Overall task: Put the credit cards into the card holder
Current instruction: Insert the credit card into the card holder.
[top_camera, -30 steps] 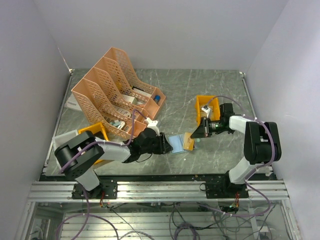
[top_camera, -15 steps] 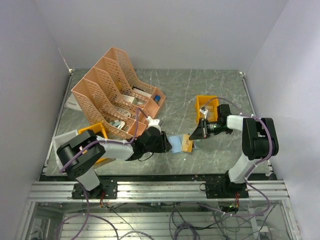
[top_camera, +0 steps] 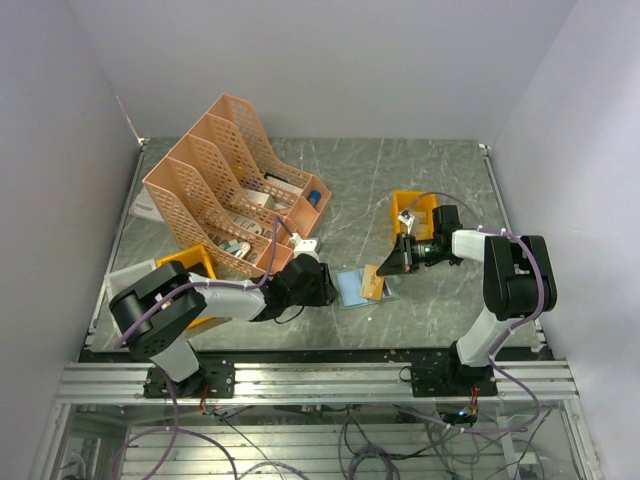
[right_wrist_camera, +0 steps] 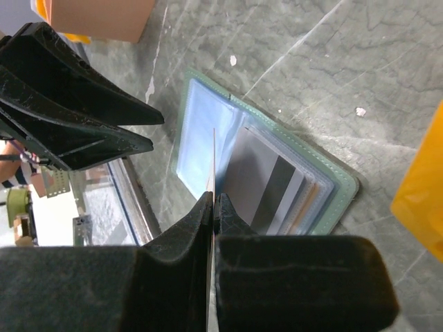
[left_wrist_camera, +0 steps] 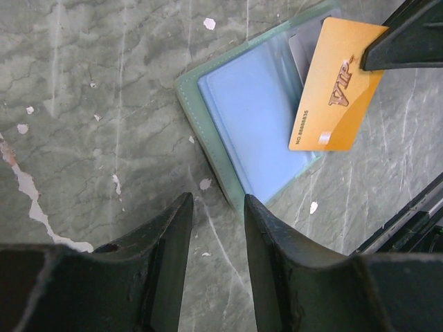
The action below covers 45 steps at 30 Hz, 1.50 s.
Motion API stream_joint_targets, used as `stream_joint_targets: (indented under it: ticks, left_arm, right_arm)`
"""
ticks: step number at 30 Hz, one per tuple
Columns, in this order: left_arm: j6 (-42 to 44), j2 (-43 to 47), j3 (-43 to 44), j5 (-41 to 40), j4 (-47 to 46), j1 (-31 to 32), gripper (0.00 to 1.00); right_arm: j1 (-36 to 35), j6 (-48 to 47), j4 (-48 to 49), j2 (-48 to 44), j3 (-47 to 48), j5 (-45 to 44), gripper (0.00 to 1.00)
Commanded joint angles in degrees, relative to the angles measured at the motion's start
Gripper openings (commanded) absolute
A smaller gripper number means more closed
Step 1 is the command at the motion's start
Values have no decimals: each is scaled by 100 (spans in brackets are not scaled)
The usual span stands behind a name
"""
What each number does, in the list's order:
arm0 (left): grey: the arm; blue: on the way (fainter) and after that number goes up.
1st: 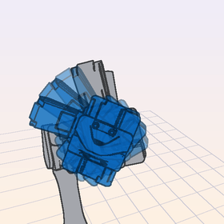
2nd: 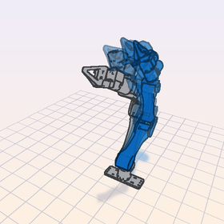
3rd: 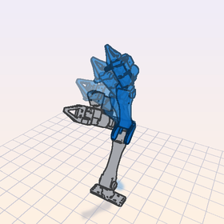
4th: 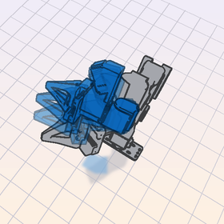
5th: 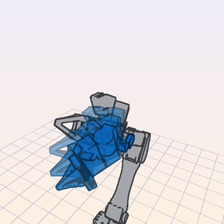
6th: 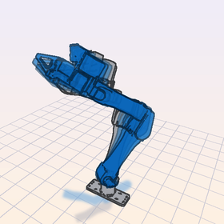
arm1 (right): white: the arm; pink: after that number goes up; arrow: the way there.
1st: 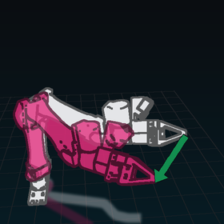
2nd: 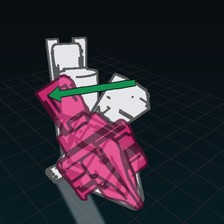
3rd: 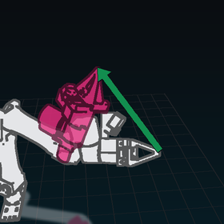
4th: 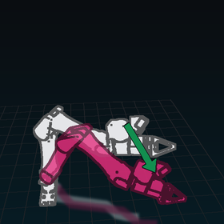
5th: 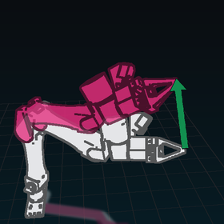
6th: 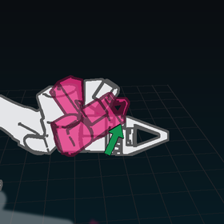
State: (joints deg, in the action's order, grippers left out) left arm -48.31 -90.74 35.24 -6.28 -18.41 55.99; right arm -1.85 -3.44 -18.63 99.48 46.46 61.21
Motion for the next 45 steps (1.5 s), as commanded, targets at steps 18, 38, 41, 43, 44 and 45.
stream_joint_targets:
  ticks: [18, 38, 41, 43, 44, 45]
  left_arm:
    - [225, -5, 299, -185, 237, 31, 47]
    - [282, -360, 595, -120, 441, 33, 47]
    - [296, -374, 621, -111, 457, 34, 47]
    - [304, -369, 652, -131, 506, 37, 47]
    - [327, -359, 663, -136, 532, 36, 47]
    - [334, -343, 672, -154, 558, 35, 47]
  right_arm:
    - [-22, -412, -392, -209, 226, -459, 0]
    - [-290, -435, -548, 285, 509, -720, 0]
    - [-335, -453, -629, 337, 608, -879, 0]
    - [-382, -456, -739, 388, 698, -1037, 0]
    - [-403, -474, -802, 414, 744, -1093, 0]
    - [-418, -474, -870, 438, 784, -1150, 0]
